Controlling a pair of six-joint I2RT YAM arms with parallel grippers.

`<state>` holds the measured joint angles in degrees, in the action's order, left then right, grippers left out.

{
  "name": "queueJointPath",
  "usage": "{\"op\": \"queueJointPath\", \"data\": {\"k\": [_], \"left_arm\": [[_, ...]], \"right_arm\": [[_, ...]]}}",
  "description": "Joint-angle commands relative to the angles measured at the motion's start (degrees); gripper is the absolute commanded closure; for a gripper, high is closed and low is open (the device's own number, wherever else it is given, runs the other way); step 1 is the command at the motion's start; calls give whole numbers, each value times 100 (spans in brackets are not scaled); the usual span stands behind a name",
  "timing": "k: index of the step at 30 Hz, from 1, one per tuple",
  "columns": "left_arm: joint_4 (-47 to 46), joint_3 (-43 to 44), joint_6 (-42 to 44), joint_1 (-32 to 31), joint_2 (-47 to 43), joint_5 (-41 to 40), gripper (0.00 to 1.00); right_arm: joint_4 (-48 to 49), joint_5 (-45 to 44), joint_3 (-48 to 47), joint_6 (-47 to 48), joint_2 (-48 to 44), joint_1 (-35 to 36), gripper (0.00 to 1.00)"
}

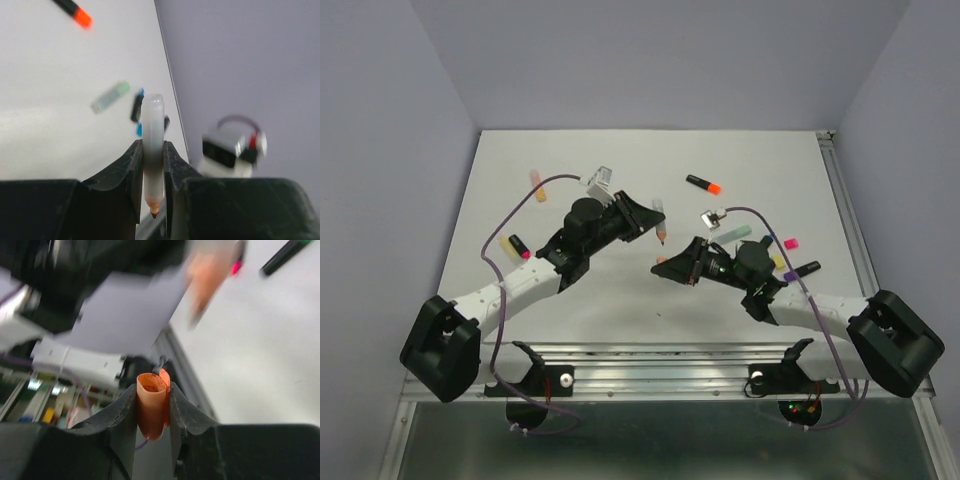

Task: Open the pen caps

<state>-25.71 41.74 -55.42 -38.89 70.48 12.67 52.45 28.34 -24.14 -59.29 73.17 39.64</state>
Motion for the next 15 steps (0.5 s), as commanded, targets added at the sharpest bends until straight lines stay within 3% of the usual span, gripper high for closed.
{"op": "queueJointPath", "data": {"k": [1, 9, 11, 13, 15], "left_arm": [[-189, 730, 75, 768, 352, -1468, 100], [310, 1161, 443, 1402, 327, -1662, 100], [811, 1397, 680, 1411, 221, -1941, 100], [1891, 1583, 1006, 1420, 151, -2249, 100], [2841, 1636, 1182, 1437, 81, -2662, 100]], "right_arm": [[258, 1069, 409, 23, -627, 782, 99], [-443, 587, 859, -102, -1276, 1090, 99], [-1811, -34, 649, 397, -1454, 1090, 99], [-3205, -746, 209, 715, -1612, 1081, 99], [-3888, -1206, -143, 1032, -1674, 1046, 99]]}}
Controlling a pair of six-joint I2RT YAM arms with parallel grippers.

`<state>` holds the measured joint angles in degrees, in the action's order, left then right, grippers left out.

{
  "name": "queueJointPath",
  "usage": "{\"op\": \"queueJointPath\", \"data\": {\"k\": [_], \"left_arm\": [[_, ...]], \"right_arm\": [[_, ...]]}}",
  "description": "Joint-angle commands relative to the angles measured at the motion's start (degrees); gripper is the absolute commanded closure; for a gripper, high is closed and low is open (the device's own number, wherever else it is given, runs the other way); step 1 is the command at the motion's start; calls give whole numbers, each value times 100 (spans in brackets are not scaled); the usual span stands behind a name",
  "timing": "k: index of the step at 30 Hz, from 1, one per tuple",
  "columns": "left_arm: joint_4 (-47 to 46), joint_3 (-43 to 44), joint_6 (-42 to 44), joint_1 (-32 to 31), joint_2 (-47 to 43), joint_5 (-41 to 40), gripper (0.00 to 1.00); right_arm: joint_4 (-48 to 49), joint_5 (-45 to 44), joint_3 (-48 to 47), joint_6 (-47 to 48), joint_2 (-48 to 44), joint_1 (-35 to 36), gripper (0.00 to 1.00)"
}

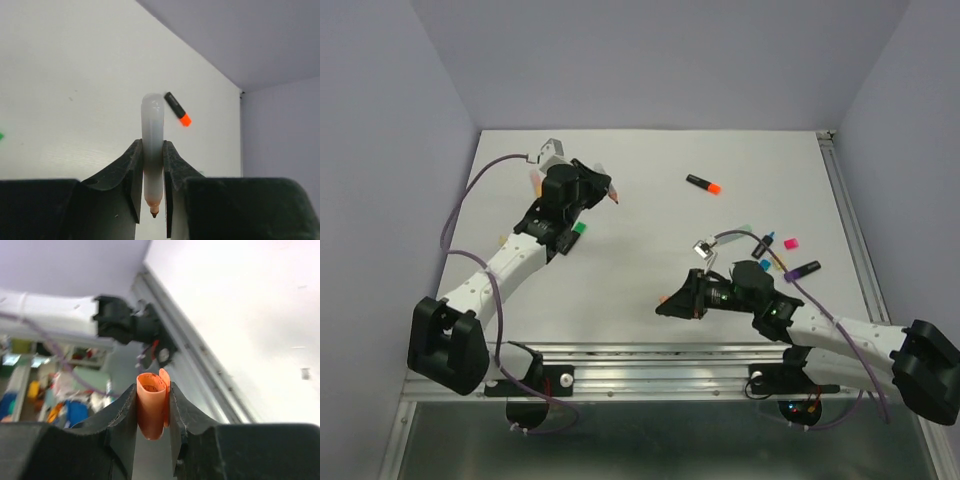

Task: Open the pen caps

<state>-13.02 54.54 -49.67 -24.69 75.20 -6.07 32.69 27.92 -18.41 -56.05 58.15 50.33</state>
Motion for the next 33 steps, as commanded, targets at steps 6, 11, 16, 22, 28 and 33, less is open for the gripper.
{"op": "queueJointPath", "data": {"k": [6, 11, 16, 22, 28, 33], "left_arm": [[3303, -128, 301, 332, -708, -1880, 100], [3638, -497, 142, 1069, -516, -2160, 100], [3613, -383, 212, 1501, -15, -2487, 100], [3446, 108, 432, 2019, 923, -2619, 100], [3727, 794, 485, 2082, 2033, -2768, 100], [3728, 918, 467, 2091, 2297, -2900, 88]], "right_arm": [[-3207, -1633, -980, 1105, -199, -1189, 99], [-3856, -1991, -1146, 1534, 186, -2271, 99], [-4674, -3194, -1533, 1843, 600, -2484, 99], [-5377, -4540, -1867, 2054, 951, -2528, 99], [-5624, -5121, -2052, 2090, 1321, -2580, 96], [-5703, -5402, -2149, 1958, 1550, -2624, 86]]}}
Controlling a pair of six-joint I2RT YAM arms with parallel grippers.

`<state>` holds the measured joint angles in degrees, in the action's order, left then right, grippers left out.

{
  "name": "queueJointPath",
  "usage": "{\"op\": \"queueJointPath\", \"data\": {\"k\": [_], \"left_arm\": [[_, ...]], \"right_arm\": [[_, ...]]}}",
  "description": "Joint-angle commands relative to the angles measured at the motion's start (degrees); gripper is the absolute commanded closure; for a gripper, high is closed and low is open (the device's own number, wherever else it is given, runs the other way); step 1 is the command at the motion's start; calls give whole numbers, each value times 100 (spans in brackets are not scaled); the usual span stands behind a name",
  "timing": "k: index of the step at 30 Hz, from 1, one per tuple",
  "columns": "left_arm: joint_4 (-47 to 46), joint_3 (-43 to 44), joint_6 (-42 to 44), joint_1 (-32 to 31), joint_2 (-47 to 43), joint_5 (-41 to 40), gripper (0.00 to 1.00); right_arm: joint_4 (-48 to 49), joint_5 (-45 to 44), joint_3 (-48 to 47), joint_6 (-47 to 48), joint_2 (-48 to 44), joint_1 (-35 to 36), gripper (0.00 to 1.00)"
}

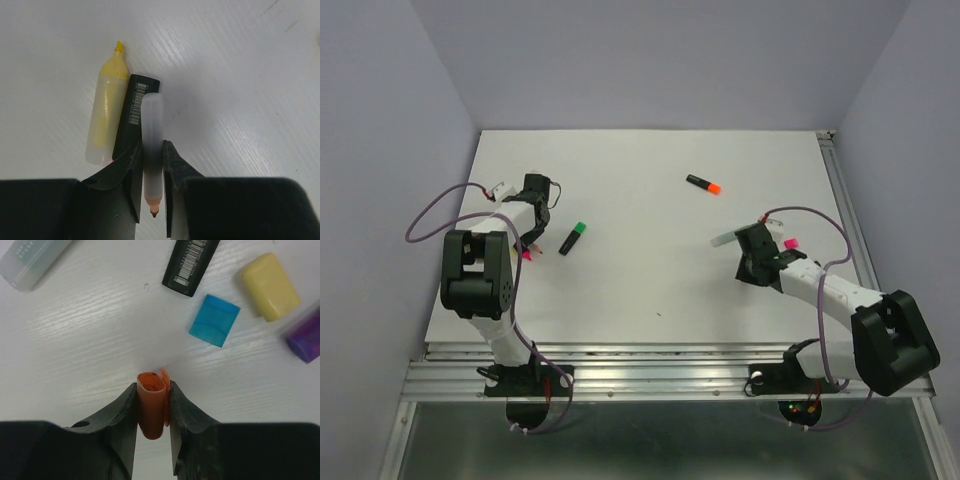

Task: Open the pen caps

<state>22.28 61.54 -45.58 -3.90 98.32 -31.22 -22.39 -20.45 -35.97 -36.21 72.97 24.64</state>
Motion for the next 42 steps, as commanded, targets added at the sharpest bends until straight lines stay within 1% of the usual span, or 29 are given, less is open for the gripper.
{"op": "queueJointPath", "data": {"k": [1, 2, 3, 5, 6, 7, 8, 9, 10, 12, 14, 15, 17, 19, 20, 21, 22, 23, 24, 25, 26, 27, 28, 30, 32, 34, 37, 41, 42], "left_arm": [[189, 218, 84, 12, 11, -393, 87], [189, 227, 102, 12, 29, -393, 84], [215, 253, 102, 30, 38, -428, 81], [232, 280, 111, 30, 64, -437, 81], [259, 306, 128, 30, 82, -420, 74], [259, 306, 146, 30, 99, -402, 72], [259, 306, 155, 30, 99, -359, 61], [259, 297, 164, 30, 99, -341, 57], [250, 289, 181, 30, 73, -332, 57], [224, 280, 216, 30, 20, -227, 51], [154, 245, 357, 30, -129, -104, 48], [101, 219, 401, 30, -190, 27, 46], [57, 183, 515, 30, -426, 168, 44], [-118, 78, 673, 12, -733, 467, 39], [-206, 25, 882, 12, -849, 607, 34], [-407, -88, 1006, 4, -1094, 957, 32], [-557, -159, 1147, -5, -1227, 1178, 30], [-706, -238, 1357, -14, -1350, 1432, 18], [-1012, -430, 1664, -40, -1595, 2035, 17], [-1216, -537, 1867, -58, -1597, 2354, 17], [-1452, -686, 2025, -93, -1849, 2688, 17], [-1690, -992, 2166, -119, -1956, 3475, 6], [-2145, -1151, 2420, -172, -2140, 3813, 1], [-2630, -1520, 2571, -199, -2264, 4280, 1], [-2930, -1767, 2686, -208, -2396, 4221, 1], [-3019, -1900, 2782, -208, -2327, 4230, 1], [-3168, -1900, 2914, -225, -2116, 4703, 1], [-3002, -1733, 2863, -269, -1449, 4161, 1], [-2810, -1585, 2862, -286, -1239, 3951, 1]], "right_arm": [[-239, -627, -411, -44, 86, -65, 84], [-257, -671, -429, -53, 103, -56, 80], [-309, -810, -446, -114, 138, -65, 70], [-301, -856, -438, -115, 156, -74, 68], [-301, -847, -438, -115, 200, -82, 65], [-301, -856, -438, -106, 226, -83, 65], [-344, -873, -438, -115, 235, -91, 64], [-362, -917, -464, -141, 261, -91, 62], [-415, -952, -473, -150, 296, -100, 61], [-459, -1031, -499, -194, 306, -100, 57], [-468, -997, -508, -185, 271, -109, 50], [-468, -961, -508, -194, 244, -100, 45], [-442, -891, -508, -185, 157, -100, 41], [-415, -733, -499, -150, -10, -100, 33], [-406, -585, -508, -124, -89, -100, 31], [-380, -496, -499, -54, -247, -100, 23], [-371, -417, -499, -27, -344, -100, 18], [-362, -329, -499, -1, -440, -100, 14], [-310, -137, -499, 69, -659, -100, 5], [-310, -48, -482, 105, -766, -109, 0], [-196, 66, -464, 157, -880, -100, 0], [-108, 337, -438, 288, -1029, -100, 0], [93, 470, -351, 342, -1274, -100, 0], [270, 908, -227, 465, -1513, -100, 0], [490, 1165, -148, 500, -1777, -100, 0], [621, 1438, -86, 536, -1874, -100, 0], [666, 1622, -42, 544, -1918, -100, 0], [657, 1728, -33, 562, -1865, -100, 0], [666, 1754, -25, 579, -1865, -109, 0]]}}
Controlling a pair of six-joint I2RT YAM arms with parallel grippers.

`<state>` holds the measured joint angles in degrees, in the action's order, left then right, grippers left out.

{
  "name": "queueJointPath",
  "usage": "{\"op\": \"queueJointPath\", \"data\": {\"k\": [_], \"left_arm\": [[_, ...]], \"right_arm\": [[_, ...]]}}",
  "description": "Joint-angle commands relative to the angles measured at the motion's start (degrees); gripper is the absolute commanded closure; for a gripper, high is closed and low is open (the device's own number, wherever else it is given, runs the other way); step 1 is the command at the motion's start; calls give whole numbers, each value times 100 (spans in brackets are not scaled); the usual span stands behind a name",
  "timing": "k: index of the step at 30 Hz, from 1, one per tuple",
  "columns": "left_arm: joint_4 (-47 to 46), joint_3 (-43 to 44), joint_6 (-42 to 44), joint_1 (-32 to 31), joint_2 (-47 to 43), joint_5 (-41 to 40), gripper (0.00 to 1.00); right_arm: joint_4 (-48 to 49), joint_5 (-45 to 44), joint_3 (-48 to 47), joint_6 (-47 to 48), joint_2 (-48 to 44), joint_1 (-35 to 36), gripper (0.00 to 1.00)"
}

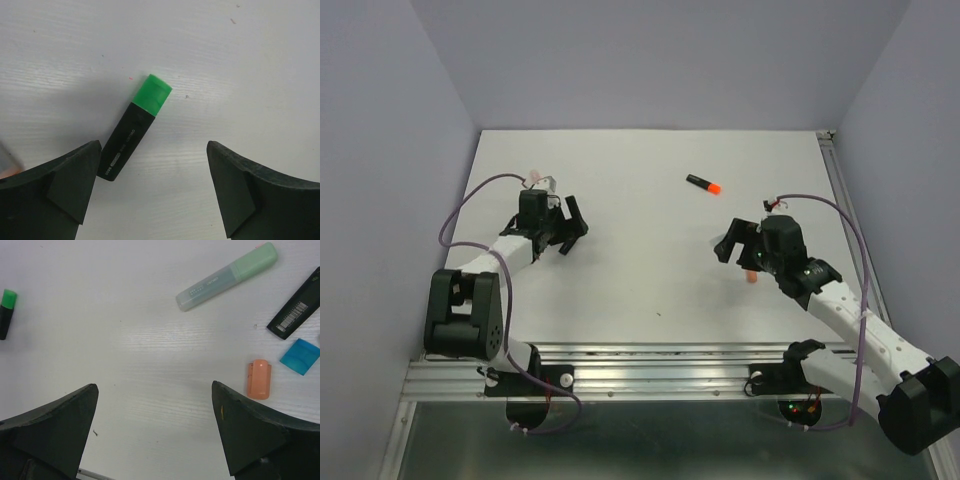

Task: Open the pen caps

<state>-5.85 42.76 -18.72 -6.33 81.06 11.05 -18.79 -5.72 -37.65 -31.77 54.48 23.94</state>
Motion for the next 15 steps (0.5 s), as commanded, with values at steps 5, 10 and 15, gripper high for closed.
{"op": "queueJointPath", "data": {"k": [5, 10, 15], "left_arm": [[259, 540, 167, -202, 850, -771, 1], [557, 759, 141, -430, 1271, -1296, 10], [1137, 1049, 70, -948, 1536, -2053, 31]], "right_arm": [[279, 168, 161, 162, -60, -30, 0], [340, 202, 214, 206, -43, -30, 0], [358, -9, 240, 198, 1, -30, 0]]}}
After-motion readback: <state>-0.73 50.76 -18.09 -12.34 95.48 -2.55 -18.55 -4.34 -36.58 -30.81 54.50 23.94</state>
